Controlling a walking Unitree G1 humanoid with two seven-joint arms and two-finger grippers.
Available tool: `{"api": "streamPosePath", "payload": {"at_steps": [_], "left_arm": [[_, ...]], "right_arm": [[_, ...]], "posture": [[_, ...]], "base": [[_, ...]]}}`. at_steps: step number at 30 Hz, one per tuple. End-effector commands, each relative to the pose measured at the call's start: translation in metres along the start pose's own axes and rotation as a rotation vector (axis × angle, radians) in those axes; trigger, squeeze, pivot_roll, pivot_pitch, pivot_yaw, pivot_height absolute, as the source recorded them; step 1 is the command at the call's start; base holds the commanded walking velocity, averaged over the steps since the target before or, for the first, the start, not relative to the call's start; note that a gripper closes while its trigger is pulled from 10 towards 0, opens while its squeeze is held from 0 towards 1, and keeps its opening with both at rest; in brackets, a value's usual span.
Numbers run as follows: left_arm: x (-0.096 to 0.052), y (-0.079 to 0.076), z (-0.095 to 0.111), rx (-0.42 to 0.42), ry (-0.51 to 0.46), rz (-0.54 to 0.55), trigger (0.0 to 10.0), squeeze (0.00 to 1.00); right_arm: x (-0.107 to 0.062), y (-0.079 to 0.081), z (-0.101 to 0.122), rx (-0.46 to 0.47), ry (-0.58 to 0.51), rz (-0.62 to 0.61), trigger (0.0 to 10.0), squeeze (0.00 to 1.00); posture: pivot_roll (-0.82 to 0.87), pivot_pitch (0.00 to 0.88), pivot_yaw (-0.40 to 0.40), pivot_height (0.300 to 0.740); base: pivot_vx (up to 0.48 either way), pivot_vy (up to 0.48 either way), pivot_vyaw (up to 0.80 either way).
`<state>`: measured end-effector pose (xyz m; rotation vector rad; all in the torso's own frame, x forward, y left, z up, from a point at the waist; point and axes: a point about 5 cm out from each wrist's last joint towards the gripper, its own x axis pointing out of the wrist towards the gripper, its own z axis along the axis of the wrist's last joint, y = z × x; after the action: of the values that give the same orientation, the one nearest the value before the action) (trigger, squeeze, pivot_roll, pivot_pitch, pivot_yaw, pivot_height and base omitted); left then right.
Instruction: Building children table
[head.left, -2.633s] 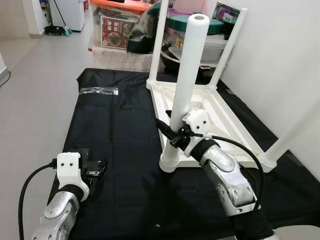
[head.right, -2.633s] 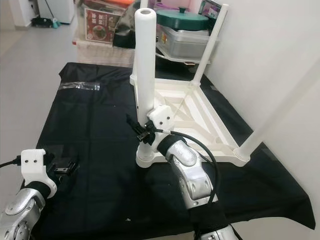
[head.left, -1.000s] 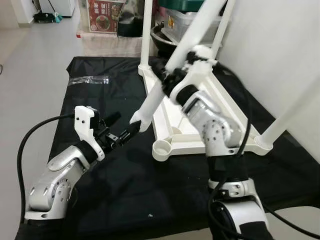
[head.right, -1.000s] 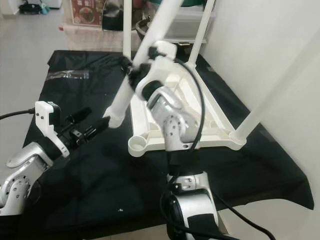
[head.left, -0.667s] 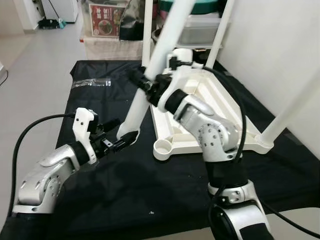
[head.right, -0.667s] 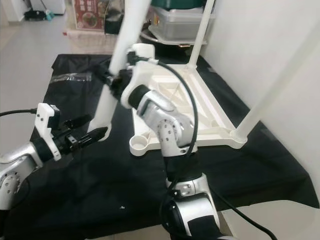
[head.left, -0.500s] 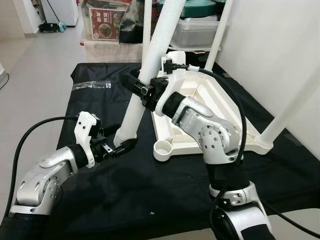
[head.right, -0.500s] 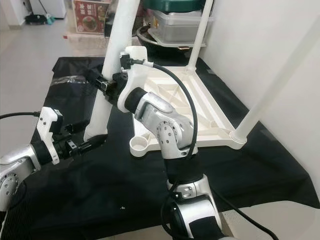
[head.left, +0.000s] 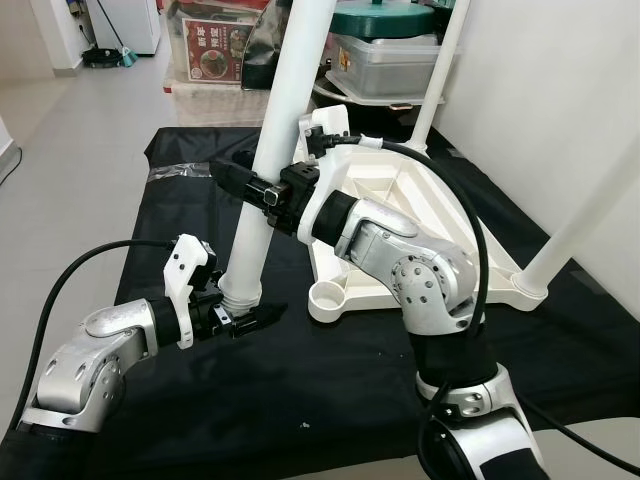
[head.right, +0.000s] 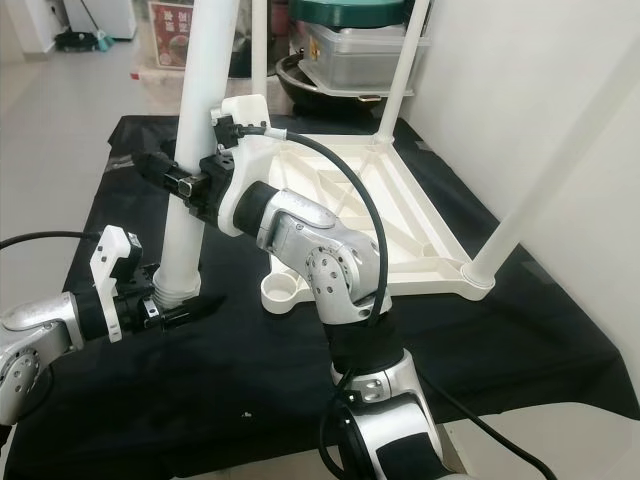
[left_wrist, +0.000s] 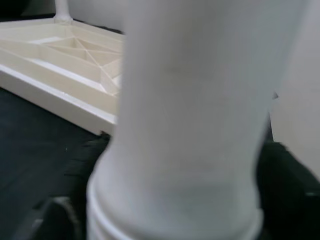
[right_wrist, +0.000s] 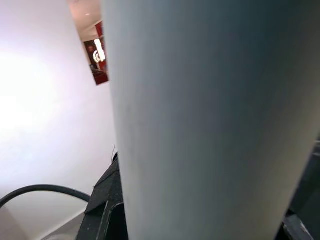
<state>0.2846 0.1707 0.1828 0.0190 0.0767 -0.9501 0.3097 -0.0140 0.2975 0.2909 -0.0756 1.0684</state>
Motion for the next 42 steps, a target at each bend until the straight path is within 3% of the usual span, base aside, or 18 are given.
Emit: {"api": "streamPosePath", "payload": {"at_steps": [1,8,9,11,12,13,14,15,17,18,19,20,30,42], "left_arm": [[0.004,-0.011,-0.005,-0.012,0.020,-0.087,0.0,0.00],[0.002,-0.011,-0.004,0.003,0.015,-0.076,0.0,0.00],[0.002,-0.011,-0.004,0.005,0.014,-0.072,0.0,0.00],[0.002,-0.010,-0.004,0.006,0.013,-0.070,0.0,0.00],[0.002,-0.009,-0.003,0.010,0.013,-0.063,2.8,0.00],[0.002,-0.009,-0.003,0.016,0.016,-0.056,4.5,0.00],[0.002,-0.009,-0.003,0.016,0.016,-0.056,4.5,0.00],[0.002,-0.006,-0.002,0.031,0.023,-0.032,10.0,0.00],[0.001,-0.004,-0.002,0.041,0.027,-0.015,10.0,0.00],[0.001,-0.001,-0.001,0.047,0.029,0.011,10.0,0.00],[0.001,-0.001,-0.001,0.047,0.029,0.011,10.0,0.00],[0.001,0.001,-0.001,0.049,0.029,0.027,10.0,0.00],[-0.004,0.021,-0.017,0.112,0.146,0.176,10.0,0.00],[0.007,0.014,-0.023,0.127,0.151,0.131,10.0,0.00]], "right_arm": [[-0.001,0.001,0.006,-0.007,-0.029,0.001,10.0,0.00],[-0.001,-0.003,0.008,0.002,-0.044,-0.036,10.0,0.00],[-0.001,-0.004,0.008,0.006,-0.050,-0.048,10.0,0.59],[-0.002,-0.005,0.008,0.008,-0.053,-0.056,10.0,0.59],[-0.002,-0.006,0.008,0.016,-0.060,-0.067,10.0,1.00],[-0.003,-0.008,0.008,0.019,-0.062,-0.089,10.0,1.00],[-0.003,-0.008,0.008,0.019,-0.062,-0.089,10.0,1.00],[-0.004,-0.011,0.006,0.018,-0.054,-0.129,10.0,1.00],[-0.004,-0.012,0.005,0.016,-0.047,-0.158,10.0,1.00],[-0.005,-0.013,0.004,0.024,-0.044,-0.182,10.0,0.51],[-0.005,-0.013,0.004,0.024,-0.044,-0.182,10.0,0.51],[-0.005,-0.014,0.003,0.031,-0.043,-0.193,10.0,0.00],[-0.013,-0.014,-0.031,0.251,0.050,-0.335,10.0,0.00],[0.000,-0.001,-0.035,0.398,-0.005,-0.361,10.0,0.00]], "posture": [[0.07,0.000,-0.080,0.740],[0.07,0.000,-0.084,0.740],[0.07,0.000,-0.084,0.740],[0.07,0.000,-0.084,0.740],[0.07,0.000,-0.085,0.740],[0.07,0.000,-0.085,0.740],[0.07,0.000,-0.085,0.740],[0.07,0.000,-0.086,0.740],[0.07,0.000,-0.086,0.740],[0.07,0.000,-0.085,0.740],[0.07,0.000,-0.085,0.740],[0.07,0.000,-0.085,0.740],[0.05,0.000,-0.080,0.740],[0.05,0.000,-0.088,0.740]], "base": [[0.000,0.000,0.00],[0.000,0.000,0.00],[0.000,0.000,0.00],[0.000,0.000,0.00],[0.000,0.000,0.00],[0.000,0.000,0.00],[0.000,0.000,0.00],[0.000,0.000,0.00],[0.000,0.000,0.00],[0.000,0.000,0.00],[0.000,0.000,0.00],[0.000,0.000,0.00],[0.000,0.000,0.00],[0.000,0.000,0.00]]}}
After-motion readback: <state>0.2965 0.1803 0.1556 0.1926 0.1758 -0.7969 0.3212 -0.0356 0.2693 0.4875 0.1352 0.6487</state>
